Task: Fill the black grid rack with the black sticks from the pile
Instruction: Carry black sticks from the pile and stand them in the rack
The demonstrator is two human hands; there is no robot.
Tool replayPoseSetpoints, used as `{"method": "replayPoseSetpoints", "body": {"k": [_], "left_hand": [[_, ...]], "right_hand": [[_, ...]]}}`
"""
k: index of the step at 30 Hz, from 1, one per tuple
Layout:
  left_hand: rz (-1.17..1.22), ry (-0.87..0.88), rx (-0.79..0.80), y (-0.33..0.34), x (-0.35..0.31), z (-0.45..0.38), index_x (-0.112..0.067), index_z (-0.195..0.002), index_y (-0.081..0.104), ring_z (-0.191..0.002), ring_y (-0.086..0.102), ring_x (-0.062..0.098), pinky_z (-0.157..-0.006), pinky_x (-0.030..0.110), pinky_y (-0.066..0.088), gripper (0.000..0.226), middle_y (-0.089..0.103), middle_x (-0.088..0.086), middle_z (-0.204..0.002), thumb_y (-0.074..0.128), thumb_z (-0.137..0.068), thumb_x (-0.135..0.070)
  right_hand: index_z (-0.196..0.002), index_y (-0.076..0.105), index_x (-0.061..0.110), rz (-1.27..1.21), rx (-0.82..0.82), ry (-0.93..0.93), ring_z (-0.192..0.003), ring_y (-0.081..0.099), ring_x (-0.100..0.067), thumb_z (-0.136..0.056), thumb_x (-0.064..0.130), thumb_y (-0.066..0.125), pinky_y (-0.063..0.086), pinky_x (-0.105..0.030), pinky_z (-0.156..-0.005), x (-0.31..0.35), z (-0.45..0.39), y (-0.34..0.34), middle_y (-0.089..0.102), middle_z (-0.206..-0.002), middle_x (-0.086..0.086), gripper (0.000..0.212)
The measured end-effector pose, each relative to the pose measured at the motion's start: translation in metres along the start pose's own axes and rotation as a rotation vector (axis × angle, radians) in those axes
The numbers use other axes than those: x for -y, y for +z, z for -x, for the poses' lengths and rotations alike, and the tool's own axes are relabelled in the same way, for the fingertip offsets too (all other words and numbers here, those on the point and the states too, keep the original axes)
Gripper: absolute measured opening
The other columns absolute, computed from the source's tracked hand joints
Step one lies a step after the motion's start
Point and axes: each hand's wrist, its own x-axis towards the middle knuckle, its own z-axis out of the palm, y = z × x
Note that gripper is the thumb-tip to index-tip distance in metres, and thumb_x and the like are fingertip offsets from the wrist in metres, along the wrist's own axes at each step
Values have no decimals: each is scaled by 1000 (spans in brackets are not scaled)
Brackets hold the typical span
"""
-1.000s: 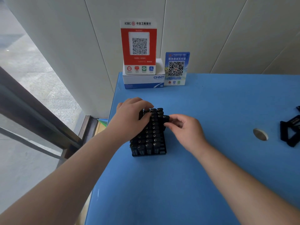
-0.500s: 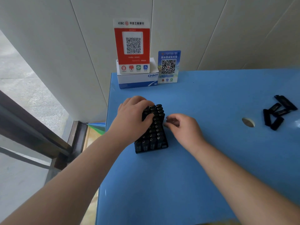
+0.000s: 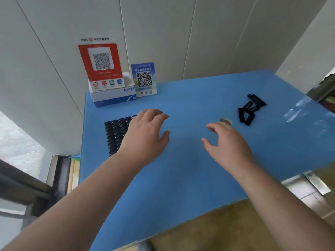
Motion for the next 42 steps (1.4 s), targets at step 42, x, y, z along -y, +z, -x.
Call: {"method": "replayPoseSetpoints", "body": {"k": [42], "left_hand": [[57, 98, 274, 189, -297, -142, -16, -145, 43, -133, 39, 24, -109, 33, 33, 53, 44, 2, -143, 55, -96, -34]], "right_hand": [[-134, 55, 21, 252, -12, 185, -123, 51, -18, -94, 37, 61, 44, -35, -102, -307, -5, -175, 56, -130, 6, 44]]}}
